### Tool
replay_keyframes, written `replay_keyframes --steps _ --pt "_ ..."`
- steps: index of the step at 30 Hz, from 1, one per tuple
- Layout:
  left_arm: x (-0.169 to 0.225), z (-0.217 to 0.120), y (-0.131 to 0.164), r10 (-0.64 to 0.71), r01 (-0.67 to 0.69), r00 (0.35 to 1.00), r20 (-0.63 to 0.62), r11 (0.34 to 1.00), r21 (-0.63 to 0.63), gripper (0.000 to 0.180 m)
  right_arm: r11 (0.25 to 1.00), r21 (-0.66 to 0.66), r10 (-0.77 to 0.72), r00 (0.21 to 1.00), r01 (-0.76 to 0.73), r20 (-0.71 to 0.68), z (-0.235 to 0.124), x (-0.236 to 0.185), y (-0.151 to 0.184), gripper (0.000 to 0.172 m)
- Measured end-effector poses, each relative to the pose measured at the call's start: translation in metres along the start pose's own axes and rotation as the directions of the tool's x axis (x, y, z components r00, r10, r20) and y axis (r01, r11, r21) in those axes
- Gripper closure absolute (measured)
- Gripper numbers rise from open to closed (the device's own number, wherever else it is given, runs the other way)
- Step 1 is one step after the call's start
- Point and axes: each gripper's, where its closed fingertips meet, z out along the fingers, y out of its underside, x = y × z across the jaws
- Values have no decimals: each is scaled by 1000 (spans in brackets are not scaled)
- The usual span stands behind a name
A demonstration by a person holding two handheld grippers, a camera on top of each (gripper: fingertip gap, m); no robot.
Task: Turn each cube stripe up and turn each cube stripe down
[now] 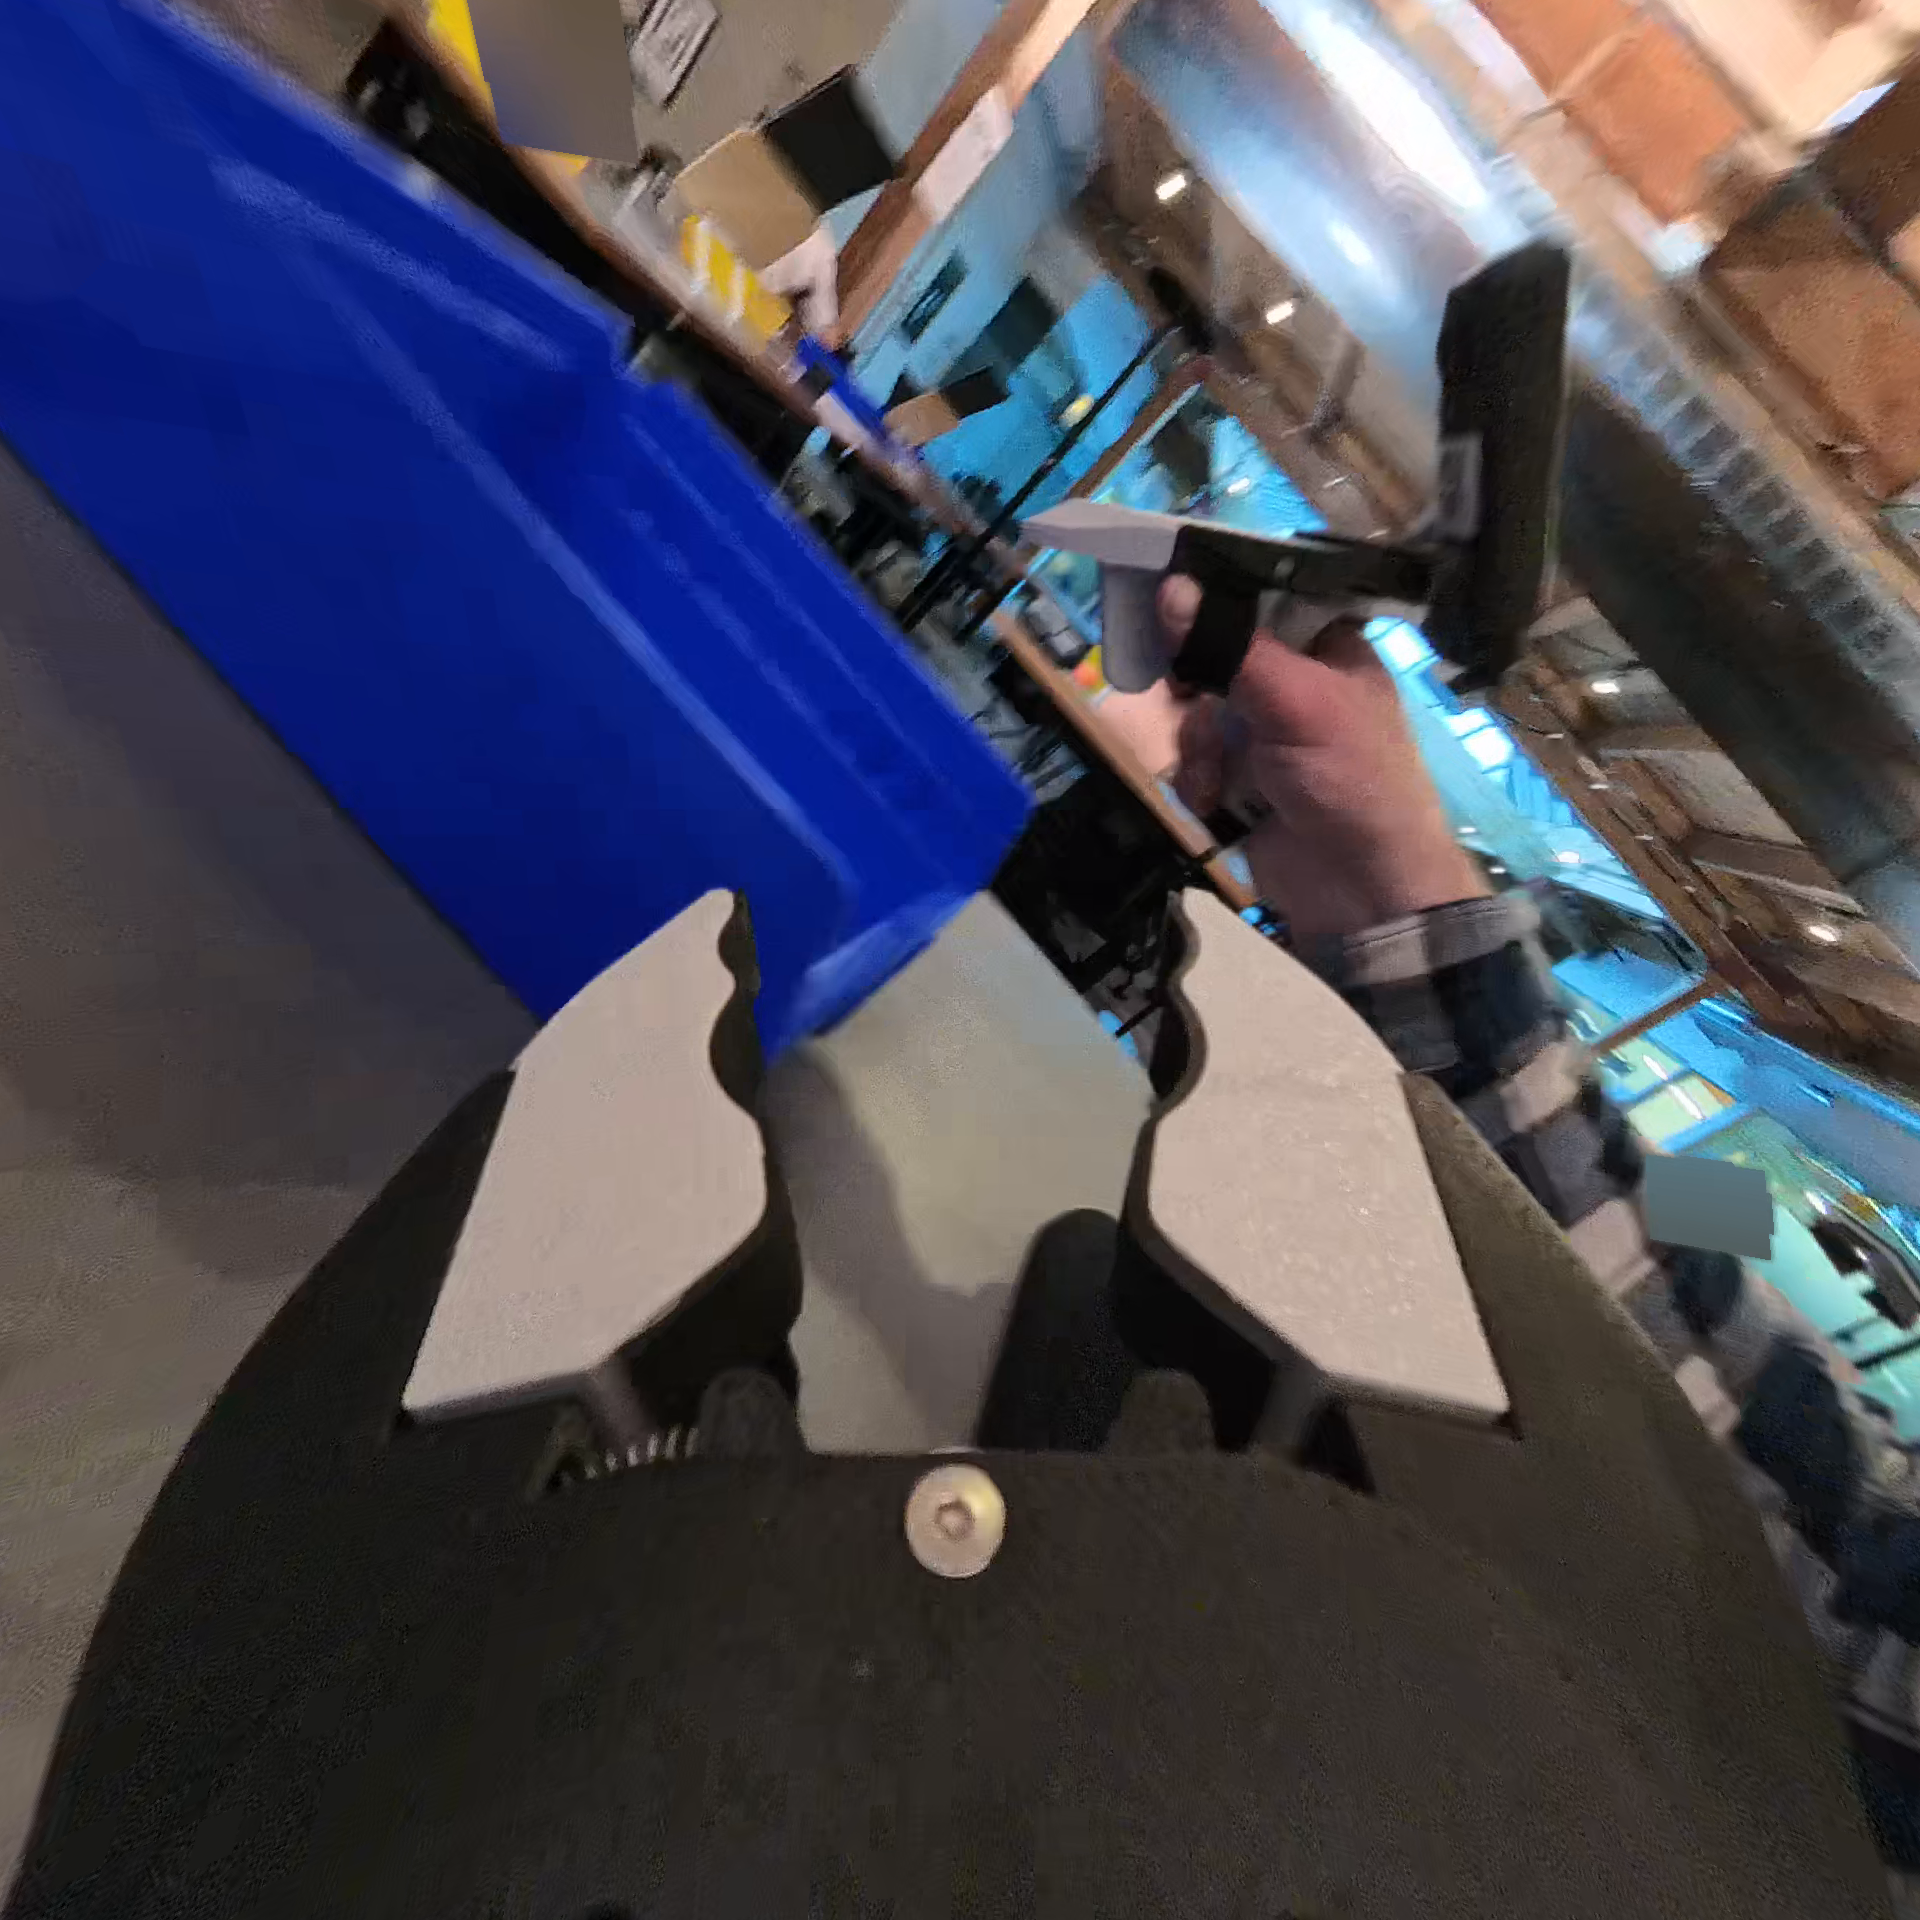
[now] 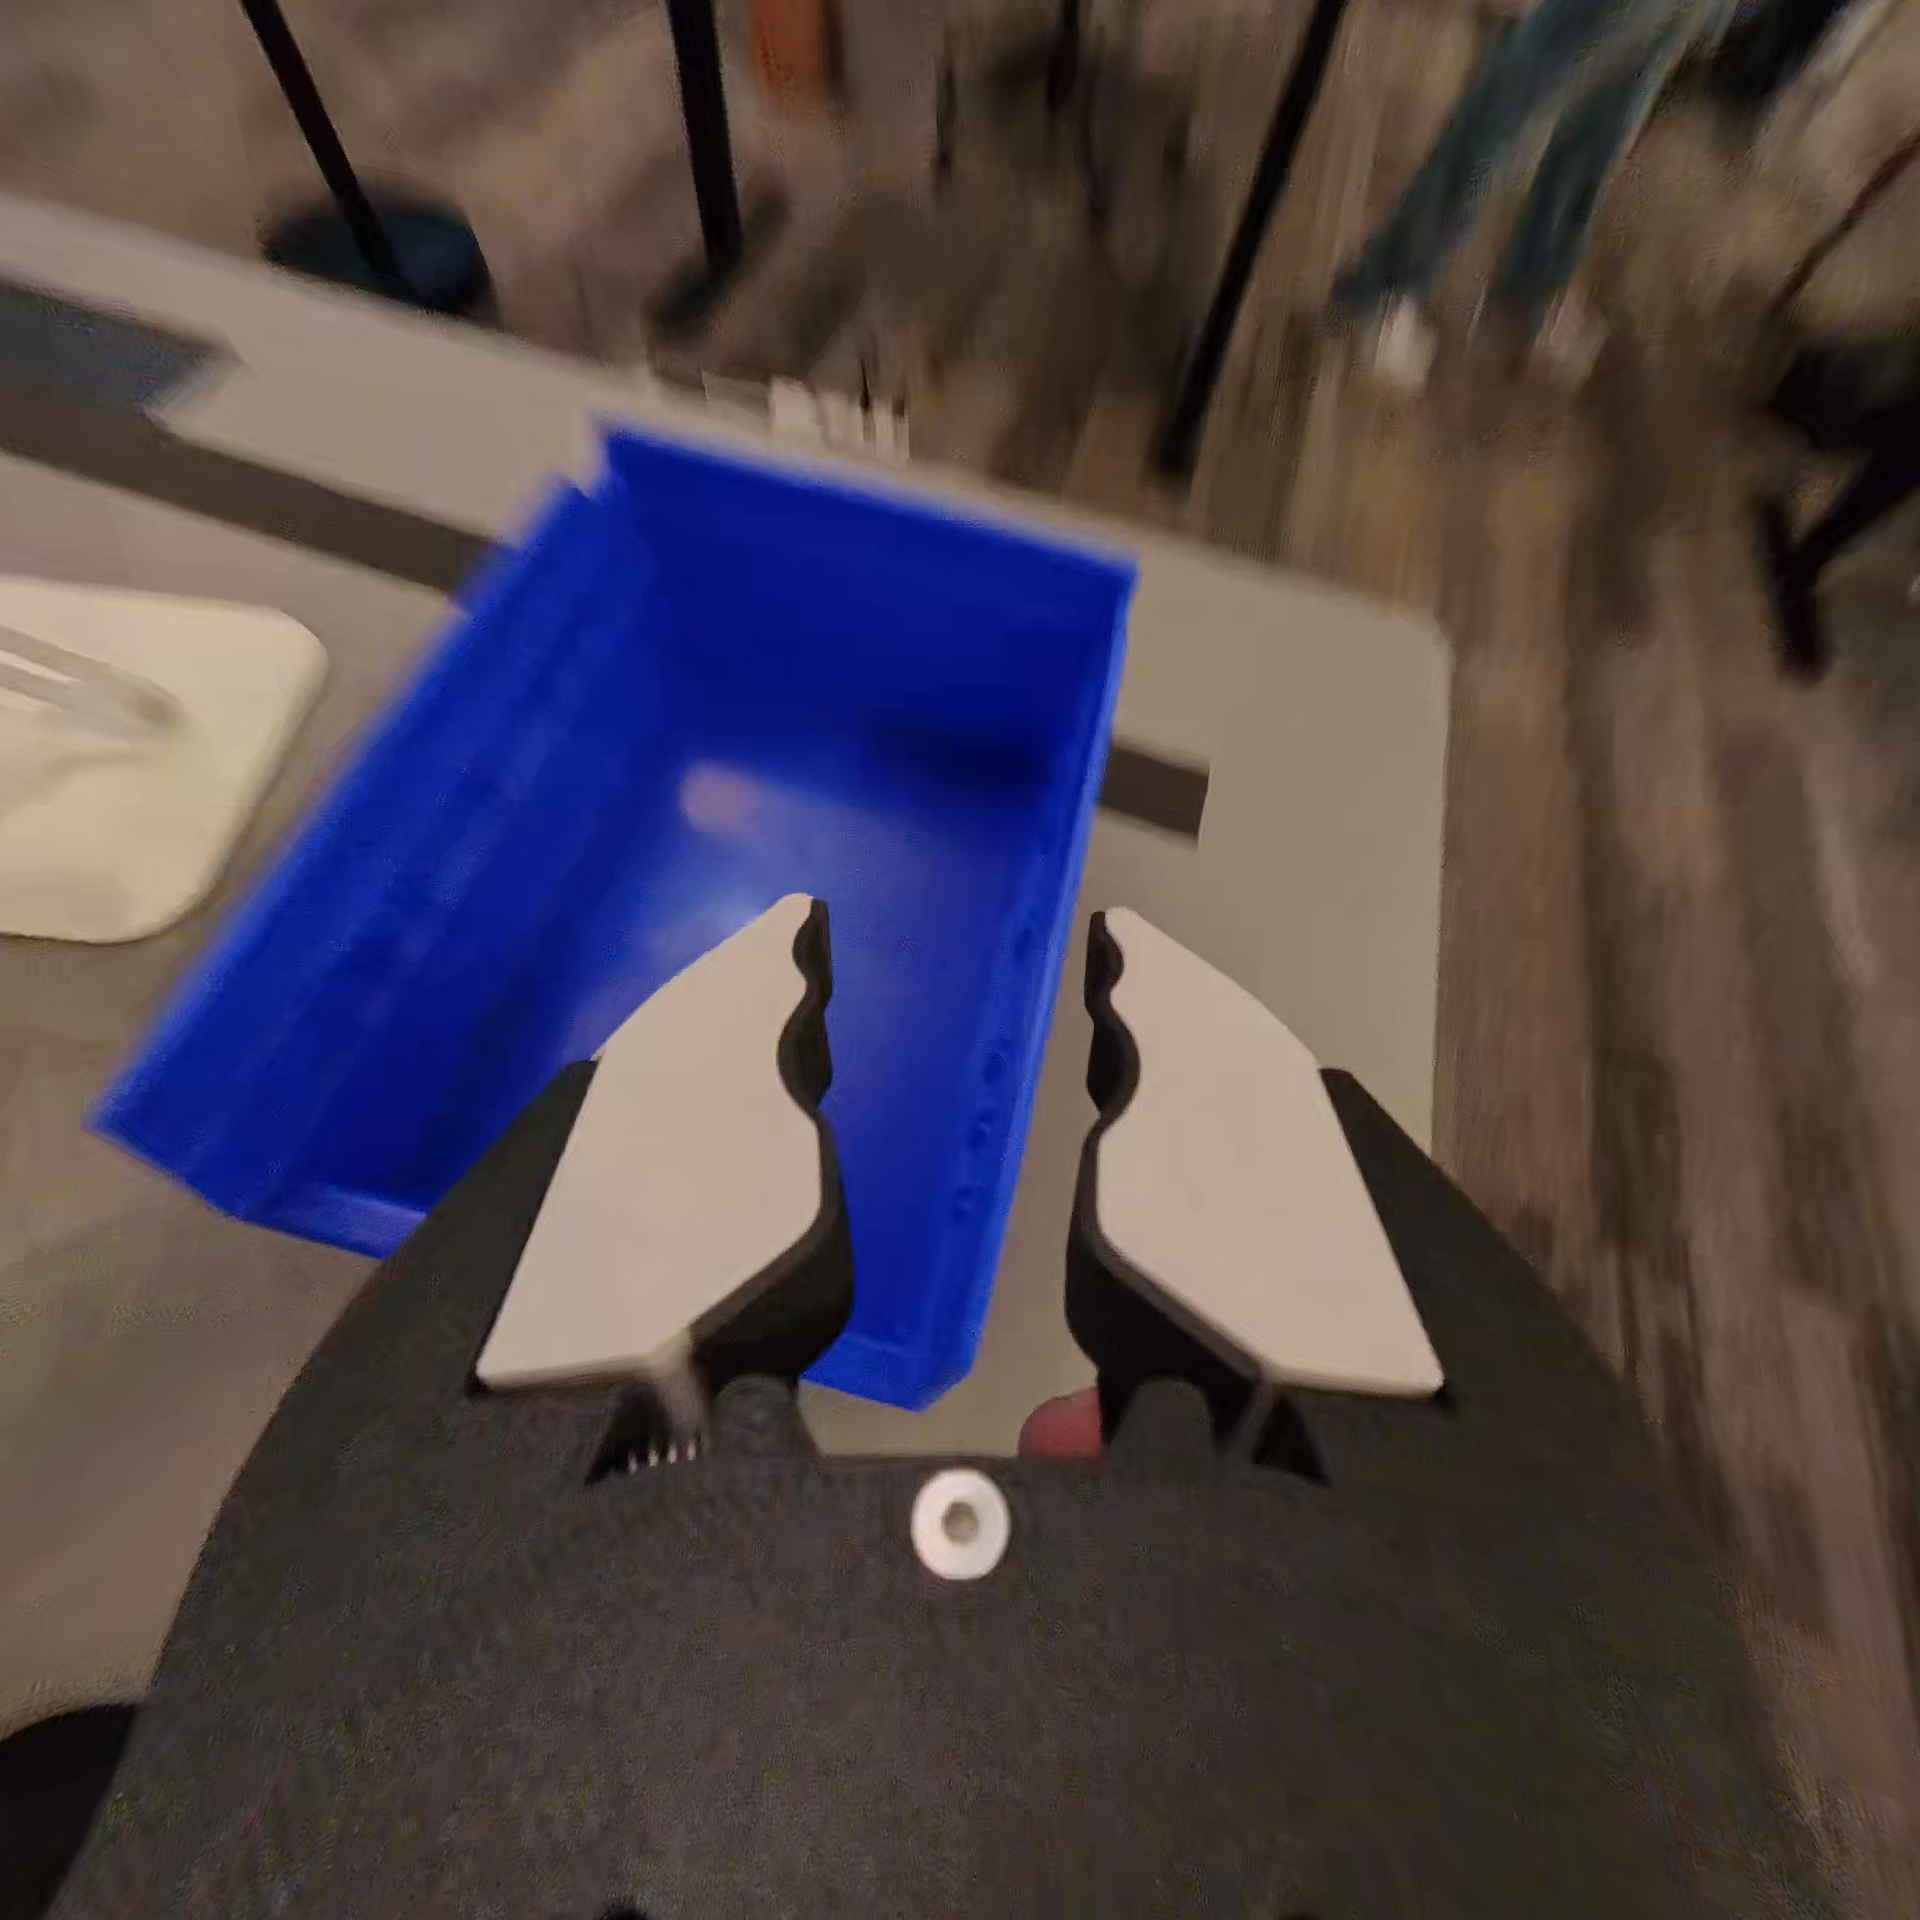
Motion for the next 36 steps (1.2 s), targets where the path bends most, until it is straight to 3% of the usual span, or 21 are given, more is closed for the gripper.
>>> replay_keyframes --steps 2,5,7,9,12,14,15,16,21,24,27,32,36 --pt "39 -34 -13 109 -99 990 -87 990 102 118 970 229 -76 997 80 -30 -50 -28 -25 122" --pt "95 -92 -45 354 -307 929 -113 903 299 135 823 513 -226 970 241 -94 -117 -85 -45 118" --pt "125 -130 -64 461 -384 878 -130 840 384 149 749 626 -221 973 216 -72 -150 -116 -52 110" --pt "143 -164 -81 510 -410 849 -139 801 436 158 736 664 -188 982 133 13 -171 -141 -54 108" --pt "150 -206 -101 526 -431 842 -122 791 434 171 782 623 -204 931 -31 302 -192 -194 -55 144" --pt "146 -234 -113 587 -517 807 -59 752 410 180 773 634 -277 896 -7 347 -205 -223 -56 170" --pt "140 -246 -120 612 -560 790 -20 735 382 180 767 642 -297 896 18 330 -209 -232 -57 172" --pt "132 -259 -128 632 -600 774 29 719 350 176 762 646 -318 896 47 309 -211 -241 -57 172" --pt "85 -320 -179 641 -710 701 312 672 213 114 773 629 -334 895 80 296 -208 -284 -44 169" --pt "78 -344 -200 655 -748 650 386 641 172 112 793 608 -310 887 42 343 -199 -310 -32 157" --pt "75 -357 -211 694 -789 582 425 608 88 117 809 586 -334 850 37 408 -187 -342 -18 171" --pt "49 -381 -226 749 -822 444 492 559 -109 124 835 547 -362 801 51 478 -160 -384 -1 172" --pt "31 -399 -232 780 -827 412 471 537 -167 131 858 512 -352 775 42 524 -132 -402 3 163"
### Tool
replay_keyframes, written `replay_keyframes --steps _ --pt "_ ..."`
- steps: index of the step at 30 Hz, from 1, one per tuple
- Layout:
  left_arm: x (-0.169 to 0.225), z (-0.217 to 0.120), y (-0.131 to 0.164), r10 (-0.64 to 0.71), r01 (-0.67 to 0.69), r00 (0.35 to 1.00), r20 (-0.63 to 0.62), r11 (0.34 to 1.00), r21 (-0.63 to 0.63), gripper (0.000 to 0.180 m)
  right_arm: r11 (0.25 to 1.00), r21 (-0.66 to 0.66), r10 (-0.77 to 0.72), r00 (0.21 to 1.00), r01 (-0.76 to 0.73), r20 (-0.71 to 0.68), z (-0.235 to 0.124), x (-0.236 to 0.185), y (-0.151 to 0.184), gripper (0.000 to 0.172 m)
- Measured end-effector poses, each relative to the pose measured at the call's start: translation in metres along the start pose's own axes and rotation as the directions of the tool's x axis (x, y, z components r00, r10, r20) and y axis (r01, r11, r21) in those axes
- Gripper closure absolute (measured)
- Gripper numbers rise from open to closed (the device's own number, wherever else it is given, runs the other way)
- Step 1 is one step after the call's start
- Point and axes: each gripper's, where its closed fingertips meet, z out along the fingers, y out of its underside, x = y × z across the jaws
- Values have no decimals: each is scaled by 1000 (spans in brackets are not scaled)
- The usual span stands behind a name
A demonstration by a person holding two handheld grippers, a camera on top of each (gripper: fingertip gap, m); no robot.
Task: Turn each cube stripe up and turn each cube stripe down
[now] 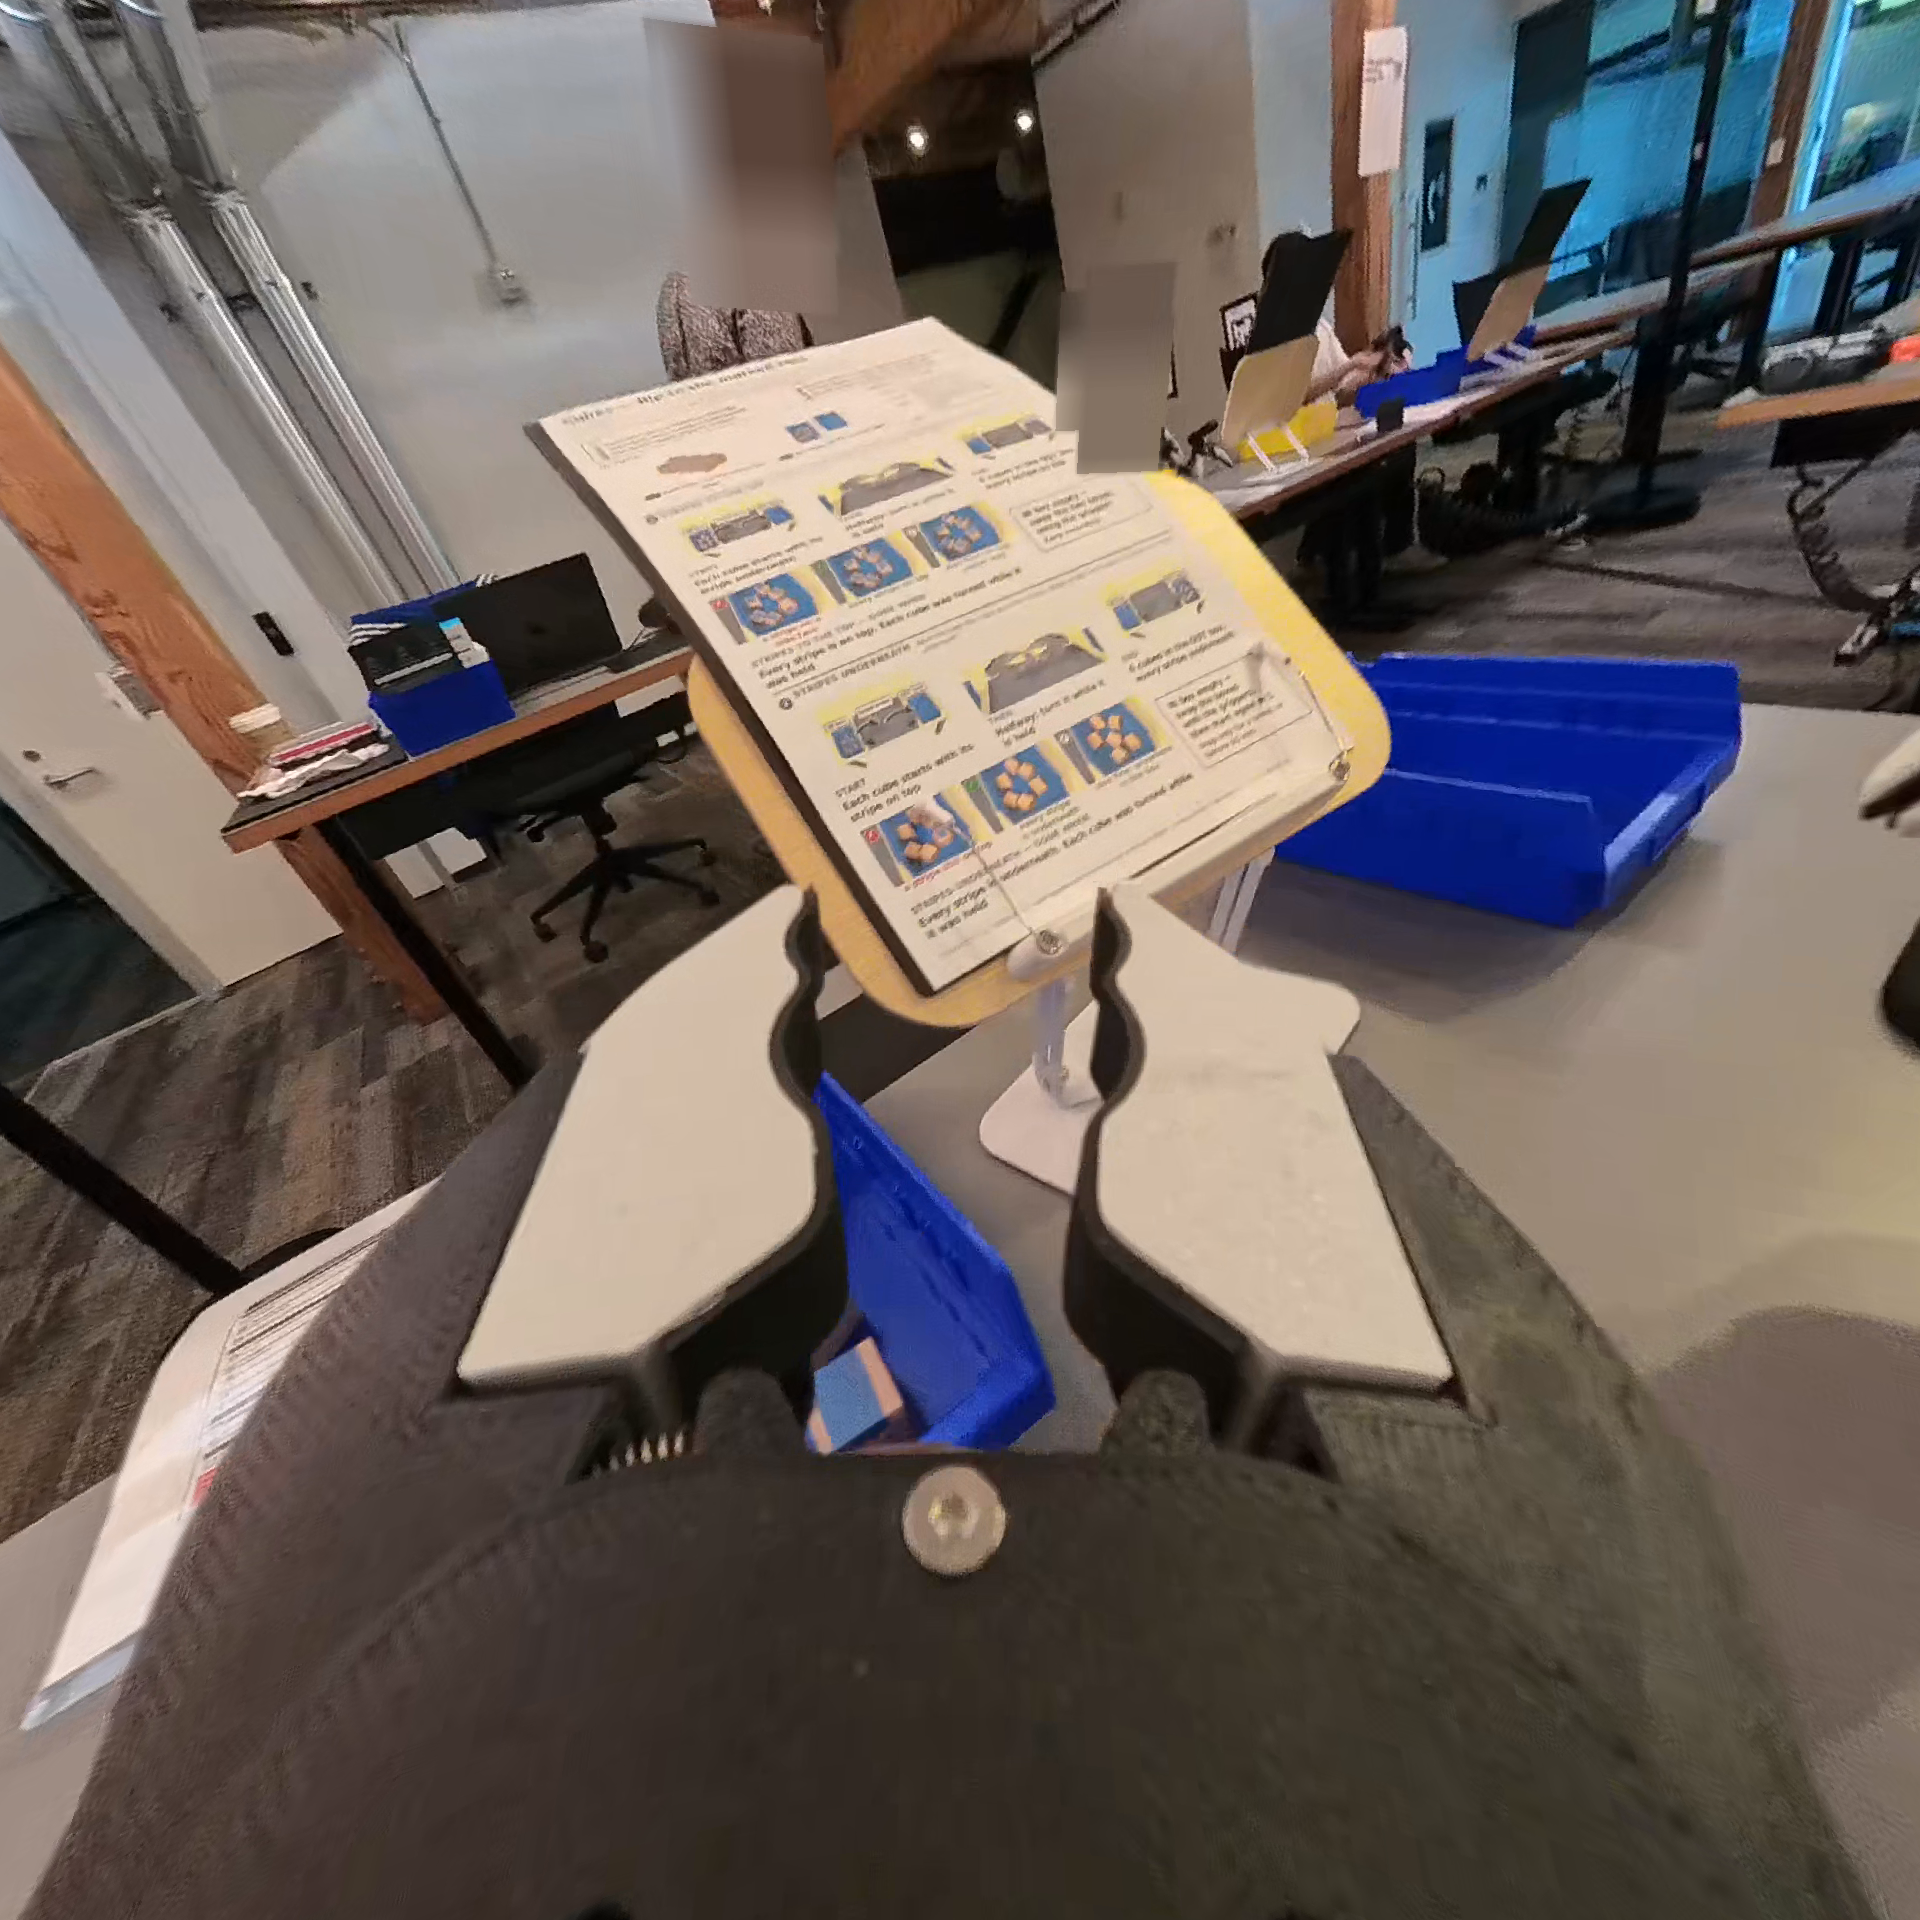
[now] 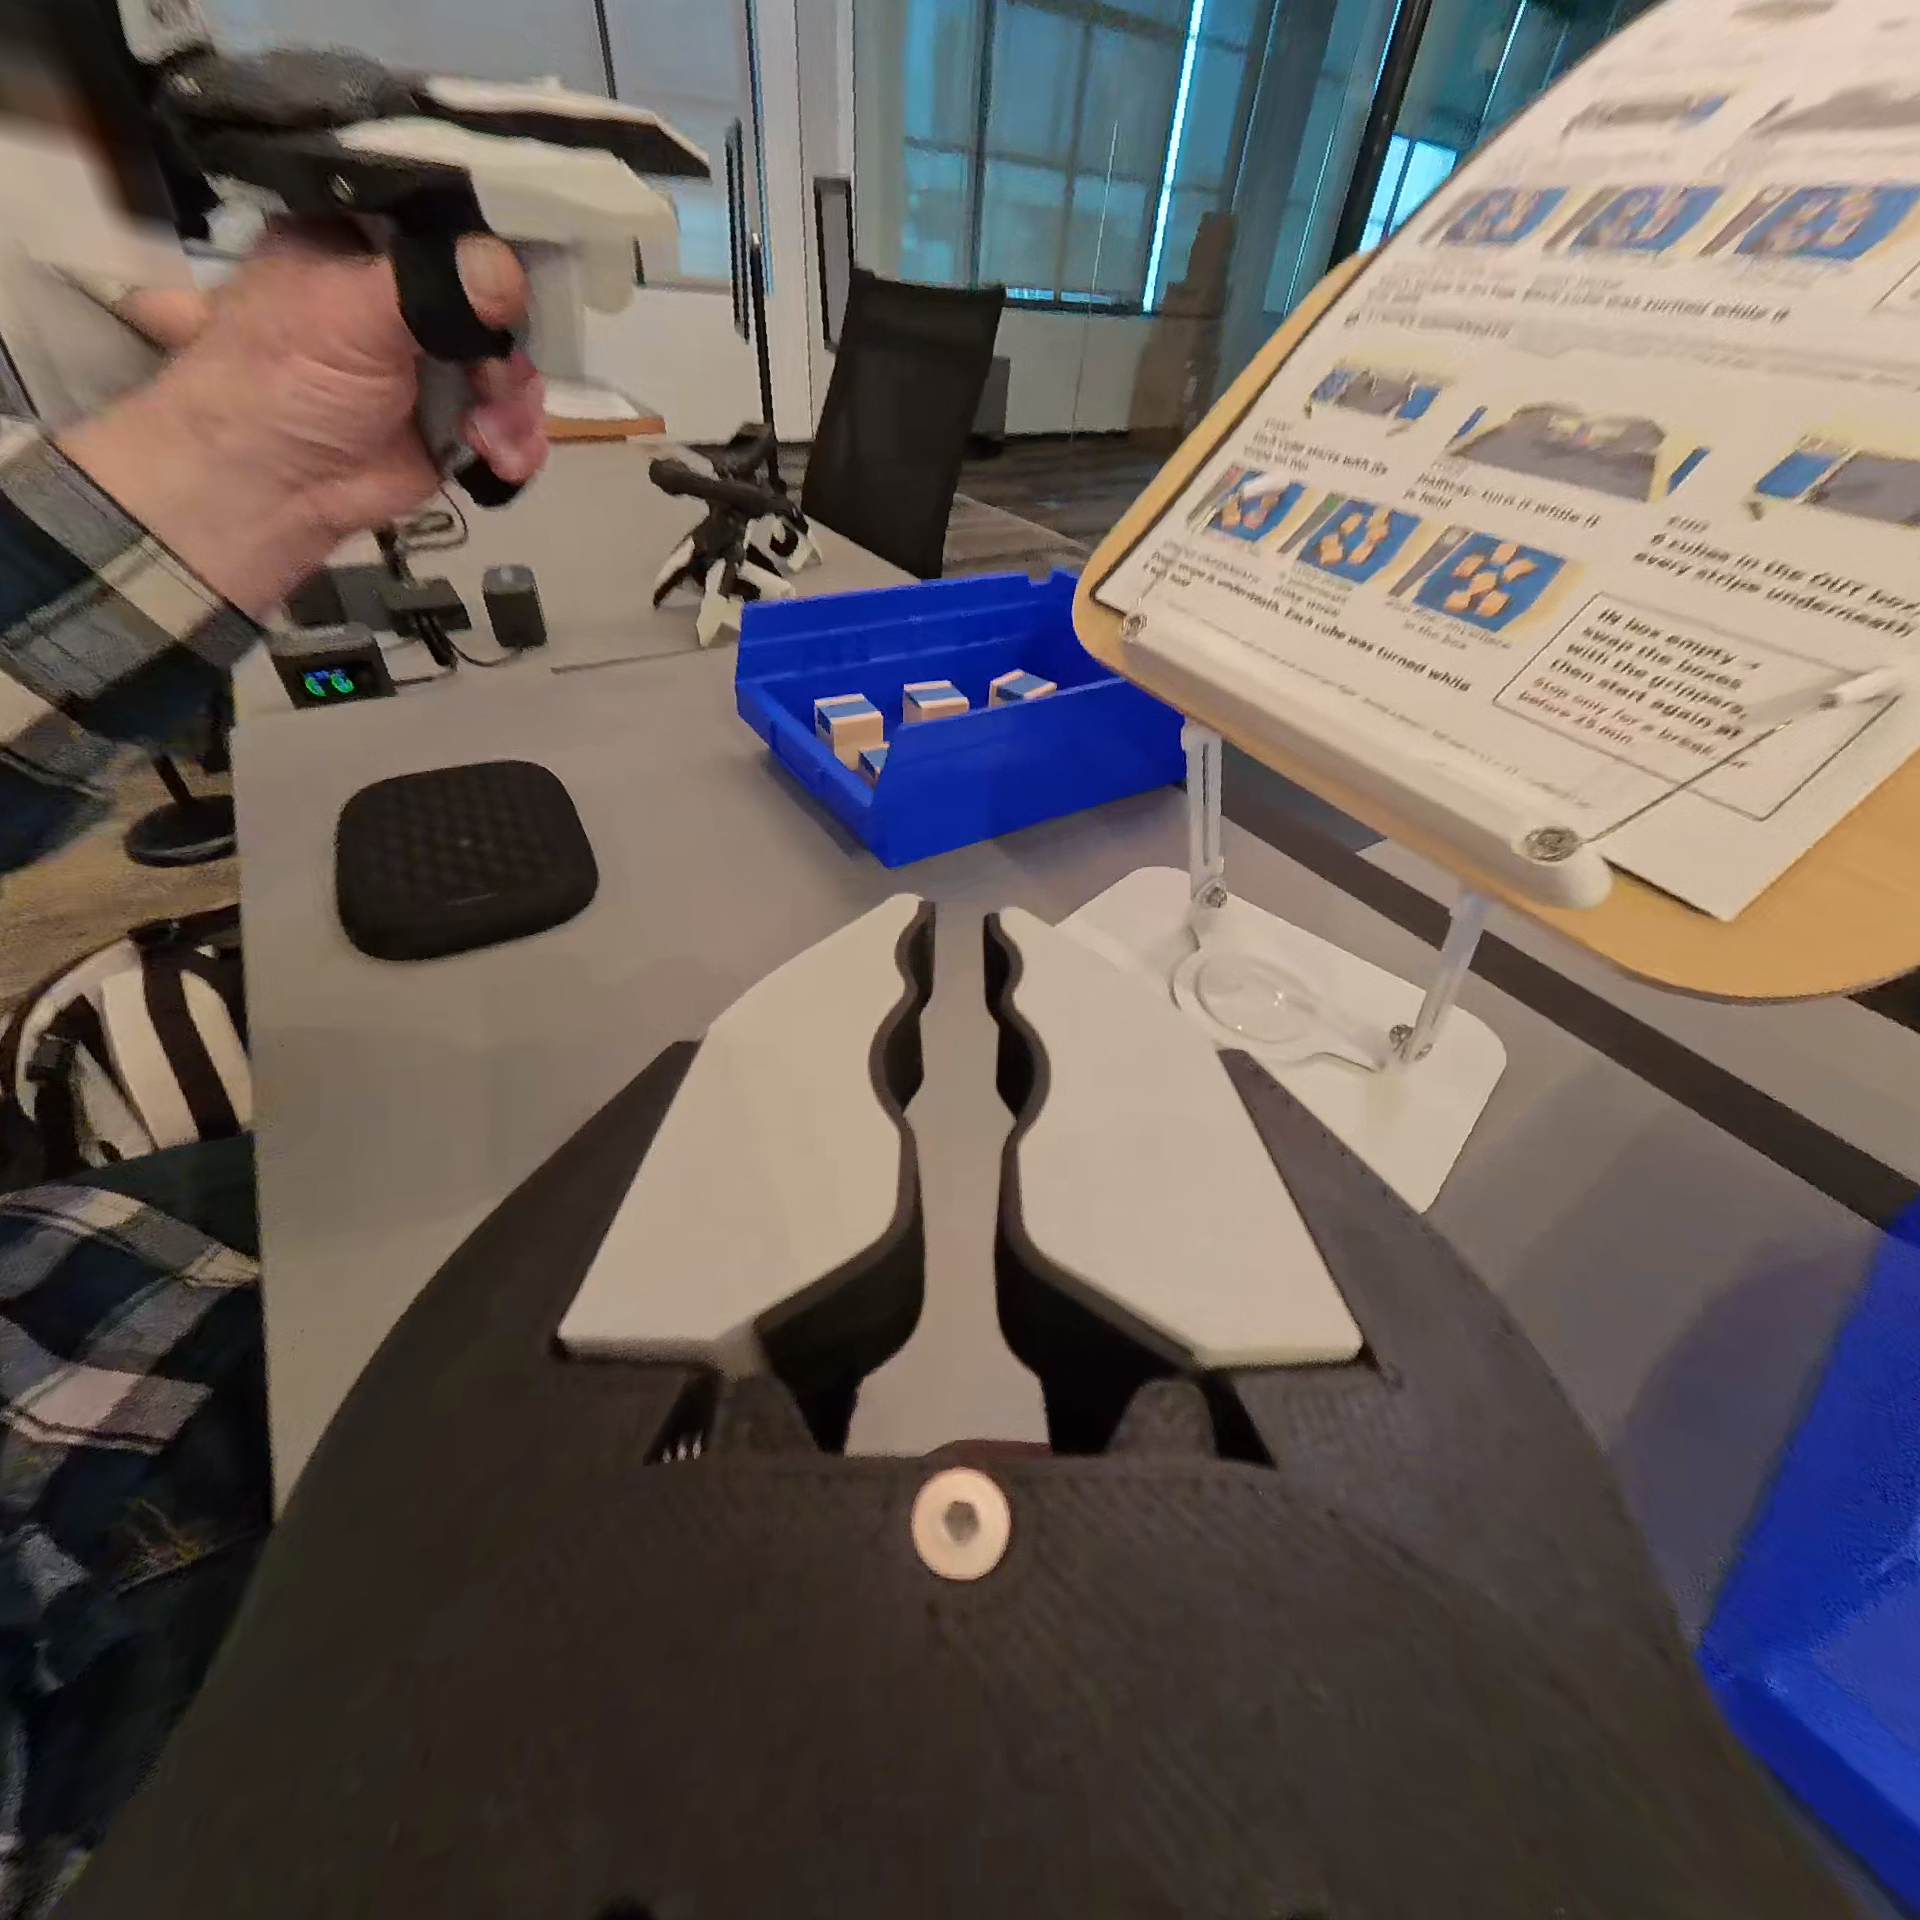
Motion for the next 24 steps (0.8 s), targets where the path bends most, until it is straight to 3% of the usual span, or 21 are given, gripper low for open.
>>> replay_keyframes --steps 1,5,8,14,20,24 --pt "-5 -2 4 18 -18 1000 0 1000 -7 136 1000 -16 -5 1000 5 -2 7 2 6 162" --pt "-20 -10 24 65 -64 998 2 997 -39 180 1000 -24 13 1000 -13 22 34 3 28 172" --pt "-28 -13 34 36 -36 999 13 999 -20 180 998 -66 13 999 -10 33 52 6 48 172" --pt "-42 -7 65 -6 8 1000 23 997 -79 155 995 -103 9 999 -5 35 67 11 80 168" --pt "-28 8 88 -47 40 997 -60 993 -108 161 991 -131 -42 999 42 3 71 13 106 167" --pt "-27 11 95 10 -18 999 -50 988 -153 161 987 -145 -74 997 72 -5 74 12 115 167"
